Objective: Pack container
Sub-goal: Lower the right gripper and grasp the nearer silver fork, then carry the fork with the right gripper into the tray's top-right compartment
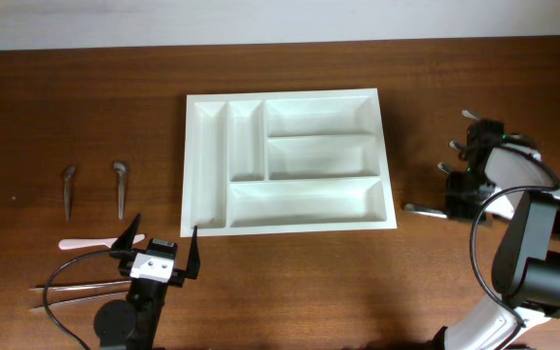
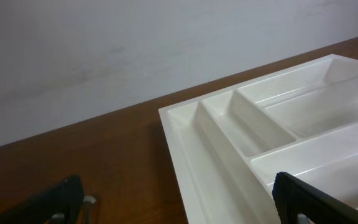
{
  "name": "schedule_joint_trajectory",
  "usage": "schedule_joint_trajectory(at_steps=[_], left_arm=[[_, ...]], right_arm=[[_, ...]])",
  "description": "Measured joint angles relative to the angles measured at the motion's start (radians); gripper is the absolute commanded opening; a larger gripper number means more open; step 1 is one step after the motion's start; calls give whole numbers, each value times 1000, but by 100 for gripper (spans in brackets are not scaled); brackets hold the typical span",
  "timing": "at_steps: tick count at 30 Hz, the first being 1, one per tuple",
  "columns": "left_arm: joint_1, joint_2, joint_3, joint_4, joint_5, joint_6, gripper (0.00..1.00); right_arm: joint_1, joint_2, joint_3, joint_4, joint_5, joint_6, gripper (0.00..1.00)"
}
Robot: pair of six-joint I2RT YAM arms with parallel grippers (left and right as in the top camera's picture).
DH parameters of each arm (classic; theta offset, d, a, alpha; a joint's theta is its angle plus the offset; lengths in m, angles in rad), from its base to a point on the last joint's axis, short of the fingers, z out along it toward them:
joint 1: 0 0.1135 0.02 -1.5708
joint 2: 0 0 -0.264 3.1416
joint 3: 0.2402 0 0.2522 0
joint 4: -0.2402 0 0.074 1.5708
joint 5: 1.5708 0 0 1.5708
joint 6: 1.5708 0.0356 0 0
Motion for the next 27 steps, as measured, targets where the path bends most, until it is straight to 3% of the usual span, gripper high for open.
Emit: schedule_joint_trajectory(at_steps=[13,19,27], left_arm=[[0,0,0,0,0,0,99],[0,0,0,0,0,0,99],[0,0,0,0,0,0,99]], right_arm=[[72,3,518,-174,-122,-171,4],[202,3,565,-92,-145,-166,4],[394,3,565,26,-126,-28,4]])
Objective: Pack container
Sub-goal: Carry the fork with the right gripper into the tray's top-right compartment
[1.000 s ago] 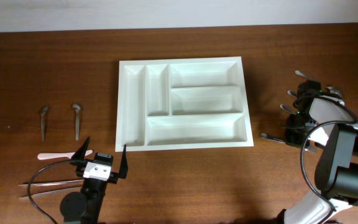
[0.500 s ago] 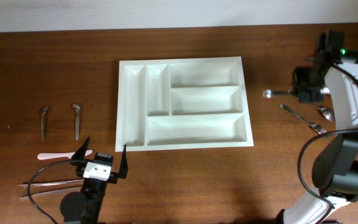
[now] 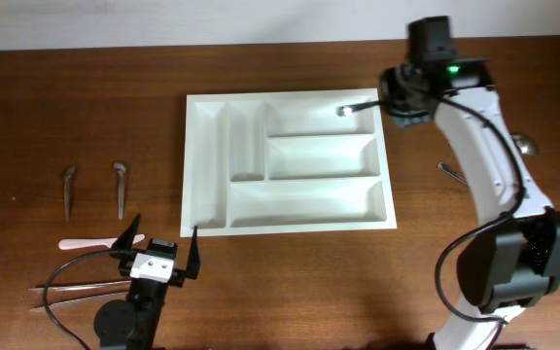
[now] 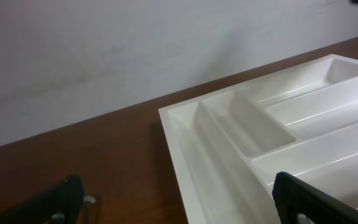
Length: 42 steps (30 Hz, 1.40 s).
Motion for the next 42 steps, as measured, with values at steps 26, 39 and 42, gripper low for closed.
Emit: schedule_joint_trajectory(at_steps=[26,39,42], left_arm=[[0,0,0,0,0,0,99],[0,0,0,0,0,0,99],[0,0,0,0,0,0,99]], right_arm=[[145,187,0,41,26,148,4],[152,218,0,158,11,148,4],[156,233,0,162,9,149,4]])
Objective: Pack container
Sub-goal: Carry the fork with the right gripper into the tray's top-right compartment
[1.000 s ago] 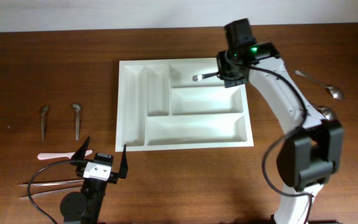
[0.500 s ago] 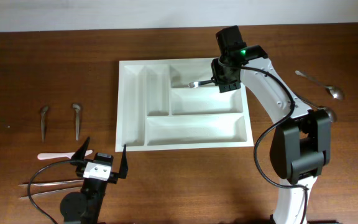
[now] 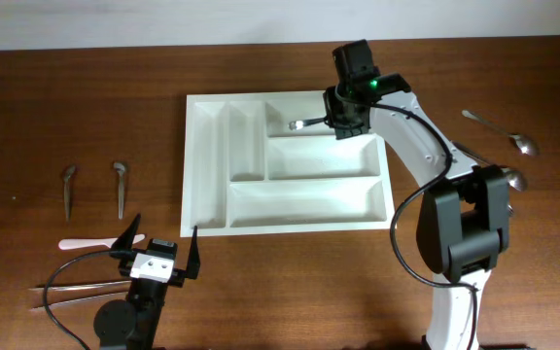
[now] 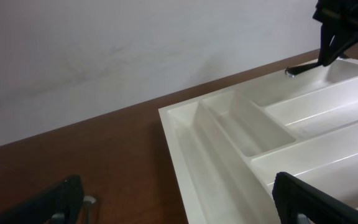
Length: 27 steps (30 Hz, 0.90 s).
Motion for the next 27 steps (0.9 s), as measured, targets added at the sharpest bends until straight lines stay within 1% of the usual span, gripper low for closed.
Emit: schedule_joint_trajectory(at_steps=[5,11,15,19,21,22,24,26,27], left_arm=[[0,0,0,0,0,0,99],[0,0,0,0,0,0,99],[0,0,0,0,0,0,99],[0,0,0,0,0,0,99],[0,0,0,0,0,0,99],[0,0,0,0,0,0,99],[0,0,0,0,0,0,99],[0,0,0,0,0,0,99],[0,0,0,0,0,0,99]], right_arm=[[1,21,0,6,-3,0,5],[1,41,0,6,-4,3,14],[1,41,0,14,-6,4,22],[1,41,0,25,-7,-1,25],[1,42,2,30,-7,-18,29],[0,42,6,29,-7,-35,33],[-6,43,34,27,-8,-86,45],[-14,45,83,5,-10,-137,61],[-24,46,122,-29,-14,-167,70]])
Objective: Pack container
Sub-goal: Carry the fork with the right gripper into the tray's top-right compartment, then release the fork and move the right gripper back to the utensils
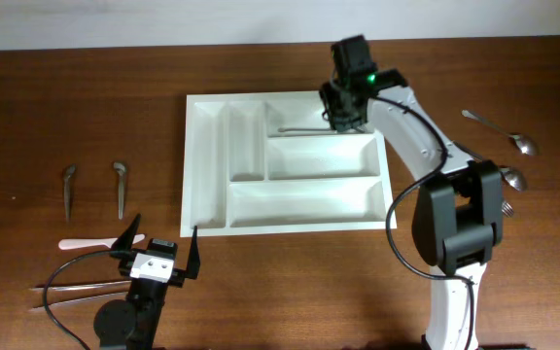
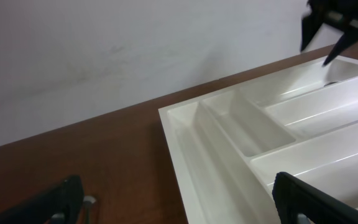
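The white cutlery tray (image 1: 191, 165) lies mid-table, and the left wrist view shows its near corner (image 2: 185, 155). A thin metal utensil (image 1: 304, 127) lies in the tray's far right compartment. My right gripper (image 1: 348, 105) hovers just above that compartment's right end, fingers (image 2: 312, 22) spread and open, apart from the utensil. My left gripper (image 1: 158, 255) rests open near the front edge, left of the tray's near corner, with nothing between its fingers (image 2: 61, 199).
Two small spoons (image 1: 69, 187) (image 1: 121, 185) lie at the left. A pink-handled utensil (image 1: 90, 244) and long metal pieces (image 1: 76, 290) lie beside the left arm. Two more spoons (image 1: 499, 127) (image 1: 513, 181) lie right of the tray.
The right gripper held the metal utensil over the far right compartment. Now the utensil lies flat in that compartment and the gripper is open above its right end. The left arm is unchanged.
The right gripper was at the cutlery right of the tray. Then it stood at the tray's far right corner with a metal utensil. Later it held that utensil over the far right compartment, where the utensil now lies, let go. The left arm stayed still.
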{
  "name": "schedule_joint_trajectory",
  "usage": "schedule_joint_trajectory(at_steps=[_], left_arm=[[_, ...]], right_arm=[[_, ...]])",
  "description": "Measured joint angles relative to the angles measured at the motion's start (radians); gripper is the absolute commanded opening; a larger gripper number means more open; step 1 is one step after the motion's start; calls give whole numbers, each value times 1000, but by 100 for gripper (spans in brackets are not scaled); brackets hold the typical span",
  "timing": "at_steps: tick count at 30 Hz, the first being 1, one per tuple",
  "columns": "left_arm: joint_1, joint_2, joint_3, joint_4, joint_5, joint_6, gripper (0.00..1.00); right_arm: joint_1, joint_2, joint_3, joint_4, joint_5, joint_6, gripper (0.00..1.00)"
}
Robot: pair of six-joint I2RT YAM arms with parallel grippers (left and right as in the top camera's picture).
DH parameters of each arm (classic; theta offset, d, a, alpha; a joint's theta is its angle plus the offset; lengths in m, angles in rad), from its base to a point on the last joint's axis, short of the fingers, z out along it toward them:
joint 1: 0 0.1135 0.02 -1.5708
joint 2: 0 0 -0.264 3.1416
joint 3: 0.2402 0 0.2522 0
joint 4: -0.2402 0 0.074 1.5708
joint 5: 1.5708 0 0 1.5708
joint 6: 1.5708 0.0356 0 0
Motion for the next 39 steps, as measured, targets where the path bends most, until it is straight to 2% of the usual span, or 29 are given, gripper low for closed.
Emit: schedule_joint_trajectory(at_steps=[2,7,15,18,21,27,30,34,39], left_arm=[[0,0,0,0,0,0,99],[0,0,0,0,0,0,99],[0,0,0,0,0,0,99],[0,0,0,0,0,0,99],[0,0,0,0,0,0,99],[0,0,0,0,0,0,99],[0,0,0,0,0,0,99],[0,0,0,0,0,0,99],[0,0,0,0,0,0,99]], right_arm=[[-31,0,76,-71,-4,-42,98],[-182,0,271,-354,-9,-127,99],[-464,0,320,-608,-47,-212,99],[-546,0,320,-807,-37,-177,99],[-601,0,317,-919,5,-101,99],[-618,0,248,-898,58,58,99],[-601,0,173,-822,84,135,99],[-588,0,40,-669,108,174,99],[-586,0,-40,-607,146,192,99]])
